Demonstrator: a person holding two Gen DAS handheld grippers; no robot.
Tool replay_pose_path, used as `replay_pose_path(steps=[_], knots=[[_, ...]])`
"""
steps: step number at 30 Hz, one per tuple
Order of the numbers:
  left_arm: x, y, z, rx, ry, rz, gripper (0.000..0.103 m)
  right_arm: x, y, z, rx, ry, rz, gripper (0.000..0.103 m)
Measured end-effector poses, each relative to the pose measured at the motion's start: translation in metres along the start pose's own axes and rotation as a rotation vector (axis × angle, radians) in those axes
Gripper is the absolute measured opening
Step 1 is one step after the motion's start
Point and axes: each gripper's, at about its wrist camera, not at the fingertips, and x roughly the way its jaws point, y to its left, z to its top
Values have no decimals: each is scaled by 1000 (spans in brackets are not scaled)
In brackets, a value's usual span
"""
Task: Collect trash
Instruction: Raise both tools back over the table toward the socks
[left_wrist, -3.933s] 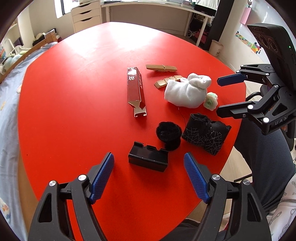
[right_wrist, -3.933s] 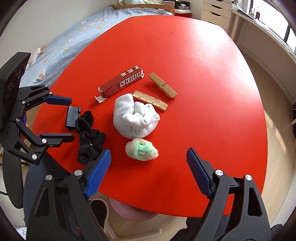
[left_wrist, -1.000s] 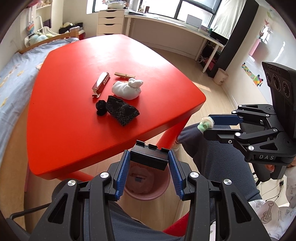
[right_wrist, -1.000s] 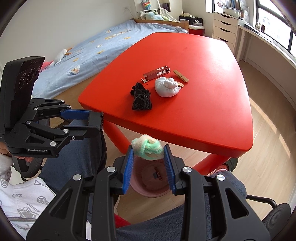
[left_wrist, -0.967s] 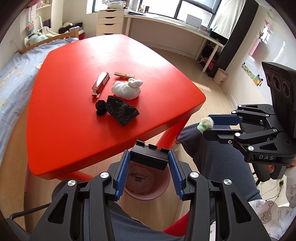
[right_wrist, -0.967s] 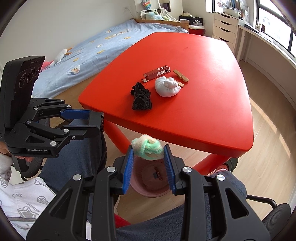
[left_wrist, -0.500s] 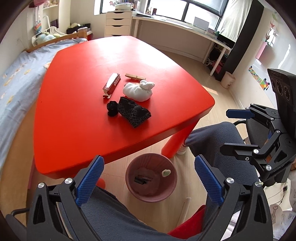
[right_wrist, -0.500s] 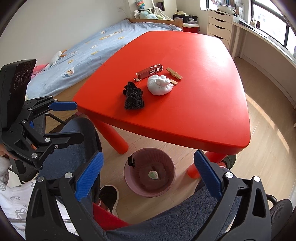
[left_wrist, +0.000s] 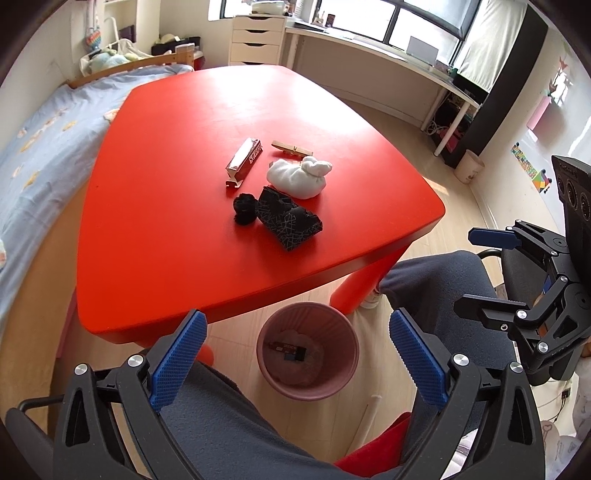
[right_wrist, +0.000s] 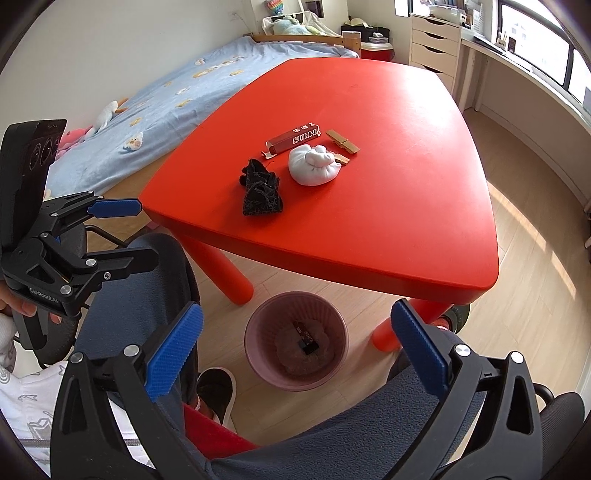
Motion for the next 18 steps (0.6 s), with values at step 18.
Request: replay_pose_path(steps=[18], knots=[[1,4,16,-41,2,5,95,-8,-8,21,8,-42,-4,100]])
